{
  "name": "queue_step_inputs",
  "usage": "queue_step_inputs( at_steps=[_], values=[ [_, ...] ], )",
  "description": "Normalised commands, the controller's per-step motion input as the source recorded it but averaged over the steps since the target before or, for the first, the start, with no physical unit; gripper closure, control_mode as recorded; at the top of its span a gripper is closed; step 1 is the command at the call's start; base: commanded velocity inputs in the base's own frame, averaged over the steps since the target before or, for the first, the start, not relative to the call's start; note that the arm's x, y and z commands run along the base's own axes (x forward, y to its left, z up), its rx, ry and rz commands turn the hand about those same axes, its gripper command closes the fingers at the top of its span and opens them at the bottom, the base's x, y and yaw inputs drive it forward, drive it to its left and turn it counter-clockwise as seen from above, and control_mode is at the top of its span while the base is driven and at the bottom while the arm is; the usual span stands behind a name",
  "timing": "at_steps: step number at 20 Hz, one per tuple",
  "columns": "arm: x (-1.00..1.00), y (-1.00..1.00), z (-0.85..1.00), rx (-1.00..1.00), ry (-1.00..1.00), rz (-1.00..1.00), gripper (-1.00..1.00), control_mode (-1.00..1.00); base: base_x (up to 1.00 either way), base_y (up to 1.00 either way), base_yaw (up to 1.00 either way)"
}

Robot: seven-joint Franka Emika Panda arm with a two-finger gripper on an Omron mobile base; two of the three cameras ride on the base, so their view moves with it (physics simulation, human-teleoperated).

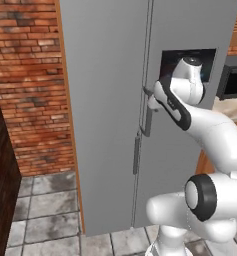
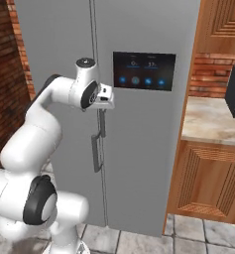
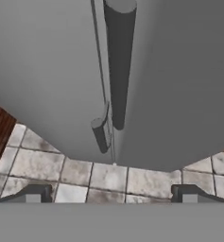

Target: There is a bowl on the dining counter. Grab a lemon wedge from the fridge and place it in the bowl. Then get the liquor bottle and glass cup from the cabinet and place them next to the bowl.

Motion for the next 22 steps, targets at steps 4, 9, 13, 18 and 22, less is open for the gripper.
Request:
queue_step_inputs(
  at_steps=[4, 9, 13, 18, 22],
  values=[
    [0.47, 0.03, -0.28, 0.00, -0.12, 0.00, -1.00, -1.00, 0.00, 0.00, 0.00],
    [0.51, 0.01, -0.26, 0.00, -0.06, 0.00, -1.00, -1.00, 0.00, 0.00, 0.00],
    [0.58, 0.00, -0.22, 0.00, -0.01, 0.00, -1.00, -1.00, 0.00, 0.00, 0.00],
    [0.53, 0.00, -0.20, 0.00, 0.00, 0.00, -1.00, -1.00, 0.00, 0.00, 0.00],
    [0.43, 0.00, -0.20, 0.00, 0.00, 0.00, -1.00, -1.00, 0.00, 0.00, 0.00]
  ],
)
